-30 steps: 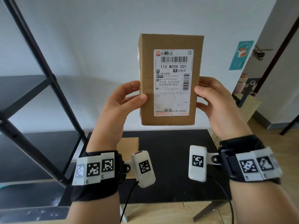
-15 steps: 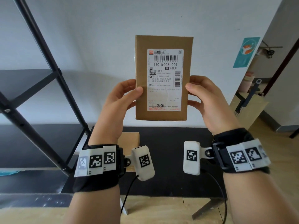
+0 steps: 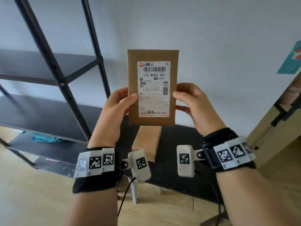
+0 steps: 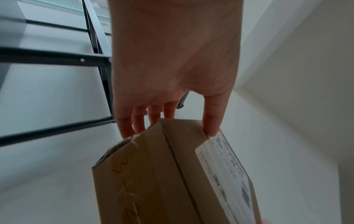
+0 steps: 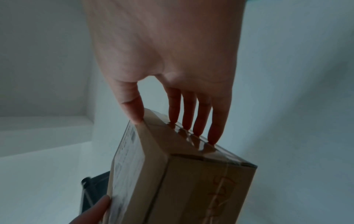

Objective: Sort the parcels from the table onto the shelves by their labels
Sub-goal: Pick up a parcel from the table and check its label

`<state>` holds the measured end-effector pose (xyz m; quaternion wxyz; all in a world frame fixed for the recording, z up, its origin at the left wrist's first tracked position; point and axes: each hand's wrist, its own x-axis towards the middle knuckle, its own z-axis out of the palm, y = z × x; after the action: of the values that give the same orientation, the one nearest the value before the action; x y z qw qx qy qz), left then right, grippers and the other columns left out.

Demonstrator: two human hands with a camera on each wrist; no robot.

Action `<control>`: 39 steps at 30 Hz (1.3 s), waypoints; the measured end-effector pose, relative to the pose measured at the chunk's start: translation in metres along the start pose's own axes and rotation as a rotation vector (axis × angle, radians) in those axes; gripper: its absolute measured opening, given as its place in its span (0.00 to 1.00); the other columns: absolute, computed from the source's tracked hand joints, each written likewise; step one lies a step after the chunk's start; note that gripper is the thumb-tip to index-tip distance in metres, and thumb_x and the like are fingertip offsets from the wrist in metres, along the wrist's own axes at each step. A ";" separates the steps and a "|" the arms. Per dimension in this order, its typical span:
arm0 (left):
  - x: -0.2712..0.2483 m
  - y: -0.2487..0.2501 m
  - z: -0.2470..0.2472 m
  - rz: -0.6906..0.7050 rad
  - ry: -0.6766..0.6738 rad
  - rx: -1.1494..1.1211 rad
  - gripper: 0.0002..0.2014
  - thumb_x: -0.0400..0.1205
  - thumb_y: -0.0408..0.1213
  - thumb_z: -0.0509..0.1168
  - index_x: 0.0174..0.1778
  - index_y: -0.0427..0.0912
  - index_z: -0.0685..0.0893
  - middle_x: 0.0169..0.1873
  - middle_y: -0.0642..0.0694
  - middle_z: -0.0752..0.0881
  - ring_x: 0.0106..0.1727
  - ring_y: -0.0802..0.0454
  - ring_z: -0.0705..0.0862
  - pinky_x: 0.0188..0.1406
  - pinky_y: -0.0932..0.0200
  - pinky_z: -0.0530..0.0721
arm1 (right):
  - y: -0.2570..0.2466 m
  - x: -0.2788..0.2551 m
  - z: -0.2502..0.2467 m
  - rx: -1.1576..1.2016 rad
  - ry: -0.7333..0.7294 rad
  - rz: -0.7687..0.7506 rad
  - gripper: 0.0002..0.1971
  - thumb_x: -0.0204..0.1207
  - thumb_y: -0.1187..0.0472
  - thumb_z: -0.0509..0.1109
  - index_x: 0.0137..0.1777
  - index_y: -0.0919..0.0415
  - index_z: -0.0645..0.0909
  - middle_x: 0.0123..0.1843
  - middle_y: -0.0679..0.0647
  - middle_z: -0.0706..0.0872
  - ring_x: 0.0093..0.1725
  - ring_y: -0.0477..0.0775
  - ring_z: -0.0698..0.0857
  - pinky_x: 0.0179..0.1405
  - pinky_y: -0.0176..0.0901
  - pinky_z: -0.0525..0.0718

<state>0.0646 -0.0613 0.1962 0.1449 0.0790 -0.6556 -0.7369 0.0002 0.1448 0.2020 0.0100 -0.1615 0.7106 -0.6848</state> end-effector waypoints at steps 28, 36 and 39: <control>-0.154 0.052 -0.486 -0.021 0.658 0.012 0.20 0.85 0.38 0.69 0.72 0.39 0.79 0.59 0.40 0.91 0.50 0.51 0.93 0.37 0.66 0.89 | -0.035 -0.087 0.544 0.053 -0.638 0.057 0.08 0.85 0.56 0.62 0.53 0.47 0.84 0.57 0.51 0.91 0.61 0.50 0.87 0.65 0.52 0.84; -0.130 0.050 -0.585 -0.029 0.774 0.027 0.20 0.87 0.38 0.66 0.75 0.40 0.77 0.60 0.43 0.89 0.48 0.55 0.90 0.30 0.72 0.86 | -0.030 -0.055 0.668 0.032 -0.762 0.041 0.11 0.86 0.55 0.62 0.56 0.54 0.85 0.52 0.50 0.91 0.57 0.50 0.88 0.57 0.46 0.85; -0.104 0.054 -0.626 -0.028 0.802 0.037 0.20 0.87 0.39 0.66 0.75 0.42 0.77 0.61 0.42 0.89 0.47 0.55 0.91 0.31 0.71 0.87 | -0.027 -0.027 0.717 0.041 -0.784 0.039 0.12 0.86 0.55 0.61 0.59 0.56 0.85 0.51 0.50 0.91 0.54 0.47 0.88 0.49 0.38 0.84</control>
<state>0.3603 -0.6239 0.1623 0.3776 0.3720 -0.5591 -0.6375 0.2007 -0.5442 0.1782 0.2972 -0.3970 0.6420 -0.5848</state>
